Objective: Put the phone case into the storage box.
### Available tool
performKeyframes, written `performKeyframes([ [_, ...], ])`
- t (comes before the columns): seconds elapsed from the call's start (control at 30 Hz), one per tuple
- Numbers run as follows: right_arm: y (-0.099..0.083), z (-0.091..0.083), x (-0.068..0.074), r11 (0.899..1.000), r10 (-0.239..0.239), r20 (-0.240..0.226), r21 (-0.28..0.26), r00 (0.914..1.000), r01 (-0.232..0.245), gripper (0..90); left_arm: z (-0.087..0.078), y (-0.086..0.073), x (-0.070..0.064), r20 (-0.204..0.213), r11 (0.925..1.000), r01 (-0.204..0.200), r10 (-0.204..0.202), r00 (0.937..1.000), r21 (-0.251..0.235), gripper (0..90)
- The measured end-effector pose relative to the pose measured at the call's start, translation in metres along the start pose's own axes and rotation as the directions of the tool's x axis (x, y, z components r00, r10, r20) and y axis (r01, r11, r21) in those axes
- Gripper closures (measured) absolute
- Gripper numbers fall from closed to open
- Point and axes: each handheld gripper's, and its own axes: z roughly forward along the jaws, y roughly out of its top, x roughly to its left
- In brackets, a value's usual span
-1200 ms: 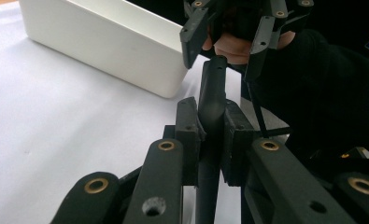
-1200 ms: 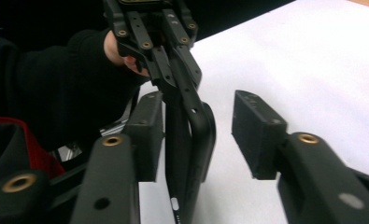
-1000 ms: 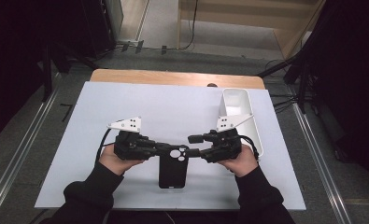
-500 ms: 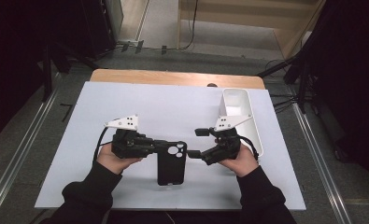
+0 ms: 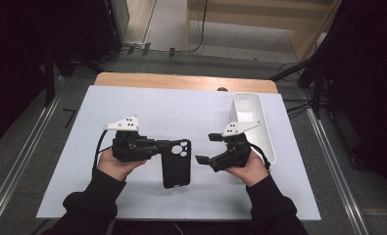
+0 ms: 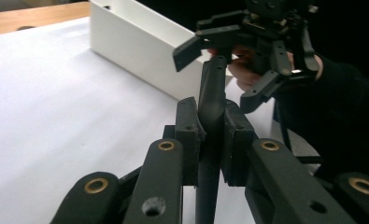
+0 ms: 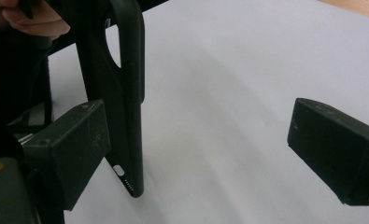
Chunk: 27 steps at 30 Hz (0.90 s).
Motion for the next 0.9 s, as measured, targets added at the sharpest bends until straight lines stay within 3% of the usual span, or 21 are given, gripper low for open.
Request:
performKeyframes([
  [0.2, 0.000, 0.002, 0.001, 1.000, 0.015, 0.017, -0.012, 0.9997, -0.015, 4.3, -0.003, 0.001, 0.001, -0.050, 0.9992, 0.037, -0.037, 0.9981, -0.017, 80.1],
  [0.43, 0.003, 0.003, 0.007, 0.999, 0.023, 0.067, -0.042, 0.9975, -0.020, 4.4, -0.006, 0.003, -0.002, -0.145, 0.9982, 0.044, -0.050, 0.9882, -0.040, 80.0],
  [0.77, 0.002, 0.009, 0.012, 0.994, 0.077, 0.108, -0.081, 0.9912, -0.068, 4.4, -0.008, 0.004, -0.003, -0.250, 0.9927, 0.091, -0.108, 0.9622, -0.079, 80.0],
  [0.9, 0.001, 0.011, 0.014, 0.991, 0.098, 0.143, -0.104, 0.9849, -0.083, 4.5, -0.010, 0.004, -0.003, -0.290, 0.9892, 0.103, -0.130, 0.9481, -0.104, 80.0],
])
